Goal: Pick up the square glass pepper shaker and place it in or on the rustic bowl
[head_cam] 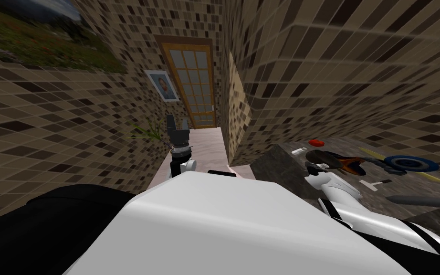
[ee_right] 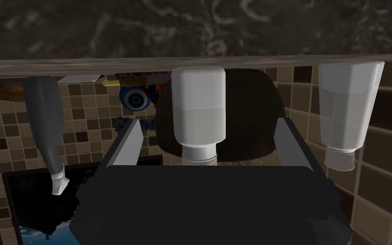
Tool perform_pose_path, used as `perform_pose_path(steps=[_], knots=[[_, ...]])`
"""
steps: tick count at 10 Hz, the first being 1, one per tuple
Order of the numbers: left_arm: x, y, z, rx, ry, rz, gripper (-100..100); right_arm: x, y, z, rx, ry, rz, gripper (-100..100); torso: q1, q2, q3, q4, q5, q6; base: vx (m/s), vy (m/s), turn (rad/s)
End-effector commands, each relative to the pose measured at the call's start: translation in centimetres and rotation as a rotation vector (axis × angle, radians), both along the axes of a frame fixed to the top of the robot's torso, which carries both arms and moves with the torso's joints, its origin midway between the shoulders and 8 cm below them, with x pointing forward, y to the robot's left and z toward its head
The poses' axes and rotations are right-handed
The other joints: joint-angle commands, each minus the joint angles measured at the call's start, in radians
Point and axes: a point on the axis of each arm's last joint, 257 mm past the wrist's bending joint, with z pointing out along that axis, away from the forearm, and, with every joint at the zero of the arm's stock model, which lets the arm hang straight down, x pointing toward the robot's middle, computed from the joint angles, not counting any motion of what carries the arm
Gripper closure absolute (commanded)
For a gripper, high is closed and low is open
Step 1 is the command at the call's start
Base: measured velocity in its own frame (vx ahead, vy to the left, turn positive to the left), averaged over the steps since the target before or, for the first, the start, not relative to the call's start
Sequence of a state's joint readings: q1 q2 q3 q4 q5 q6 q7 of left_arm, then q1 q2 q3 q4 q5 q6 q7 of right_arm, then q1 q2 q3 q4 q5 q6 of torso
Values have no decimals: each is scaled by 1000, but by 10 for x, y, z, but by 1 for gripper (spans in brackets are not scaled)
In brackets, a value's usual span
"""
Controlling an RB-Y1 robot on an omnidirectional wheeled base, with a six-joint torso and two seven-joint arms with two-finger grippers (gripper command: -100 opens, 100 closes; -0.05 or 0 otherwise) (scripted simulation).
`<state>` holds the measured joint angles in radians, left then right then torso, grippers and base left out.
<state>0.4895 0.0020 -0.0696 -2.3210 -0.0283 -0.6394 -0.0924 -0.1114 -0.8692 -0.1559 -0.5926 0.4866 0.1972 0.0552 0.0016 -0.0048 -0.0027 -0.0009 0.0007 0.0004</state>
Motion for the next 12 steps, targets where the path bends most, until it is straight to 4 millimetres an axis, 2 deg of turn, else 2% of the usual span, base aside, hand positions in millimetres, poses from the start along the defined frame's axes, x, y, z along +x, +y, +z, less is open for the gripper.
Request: perform_pose_path(steps=[1,3,4,6,7,8,11,12], knots=[[0,0,0,0,0,0,0,-25,-19,6,-19,32,-58,-100,0,0,0,0,0,0,96,24,72],[0,0,0,0,0,0,0,-25,-19,6,-19,32,-58,-100,-1,2,1,0,0,0,31,1,1],[0,0,0,0,0,0,0,-47,-35,12,-39,64,-114,-100,-2,4,2,1,-1,0,48,0,81],[0,0,0,0,0,0,0,-43,-33,9,-36,59,-105,-100,-1,2,1,0,0,0,41,3,45],[0,0,0,0,0,0,0,-44,-33,9,-36,60,-108,0,-1,4,2,1,-1,0,0,0,0],[0,0,0,0,0,0,0,-39,-26,4,-36,60,-100,-100,-2,5,3,1,-1,0,31,-70,-51],[0,0,0,0,0,0,0,-39,-26,4,-37,62,-101,-100,-7,4,2,1,-2,0,24,-64,-7],[0,0,0,0,0,0,0,-39,-26,4,-37,60,-101,100,-4,5,3,1,-1,0,2,-6,1]])
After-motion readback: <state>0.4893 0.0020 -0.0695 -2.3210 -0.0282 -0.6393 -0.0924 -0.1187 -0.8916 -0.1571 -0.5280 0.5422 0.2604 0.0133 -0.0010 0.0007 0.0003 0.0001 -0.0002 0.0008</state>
